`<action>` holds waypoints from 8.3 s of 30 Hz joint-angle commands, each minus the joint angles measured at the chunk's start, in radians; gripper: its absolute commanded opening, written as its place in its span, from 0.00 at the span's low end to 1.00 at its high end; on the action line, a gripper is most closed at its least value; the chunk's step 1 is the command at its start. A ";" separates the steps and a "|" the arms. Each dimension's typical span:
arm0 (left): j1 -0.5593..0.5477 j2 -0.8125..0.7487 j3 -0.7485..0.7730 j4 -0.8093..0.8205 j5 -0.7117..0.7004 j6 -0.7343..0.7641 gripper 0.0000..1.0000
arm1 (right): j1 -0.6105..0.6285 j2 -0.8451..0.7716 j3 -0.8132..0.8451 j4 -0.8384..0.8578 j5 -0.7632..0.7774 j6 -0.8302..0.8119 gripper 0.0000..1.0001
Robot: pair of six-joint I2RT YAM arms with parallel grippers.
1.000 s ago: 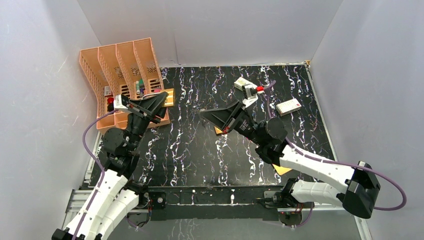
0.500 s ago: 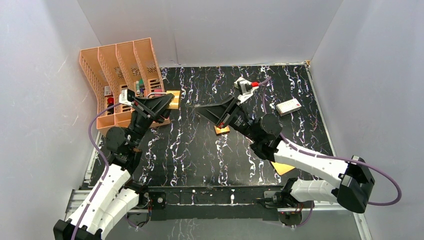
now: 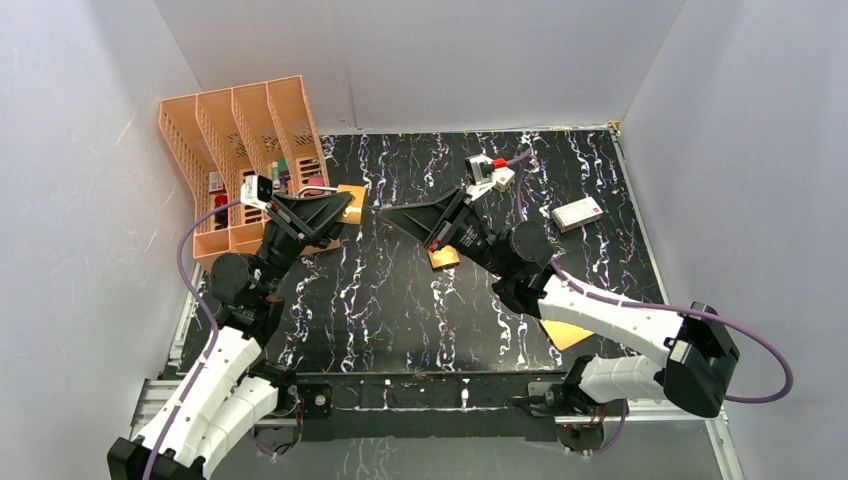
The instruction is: Unlock with the key
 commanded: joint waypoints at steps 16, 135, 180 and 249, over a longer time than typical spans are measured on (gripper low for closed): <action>0.007 -0.028 0.066 0.102 0.002 0.011 0.00 | -0.006 -0.041 0.025 0.025 0.054 -0.010 0.00; -0.080 0.079 0.240 -0.021 0.270 0.352 0.00 | -0.003 -0.124 0.195 -0.510 -0.310 -0.154 0.00; -0.082 0.188 0.092 0.593 0.114 0.253 0.00 | 0.042 -0.060 0.293 -0.301 -0.466 -0.074 0.29; -0.081 0.136 0.079 0.302 0.179 0.297 0.59 | 0.041 -0.143 0.262 -0.416 -0.069 -0.309 0.00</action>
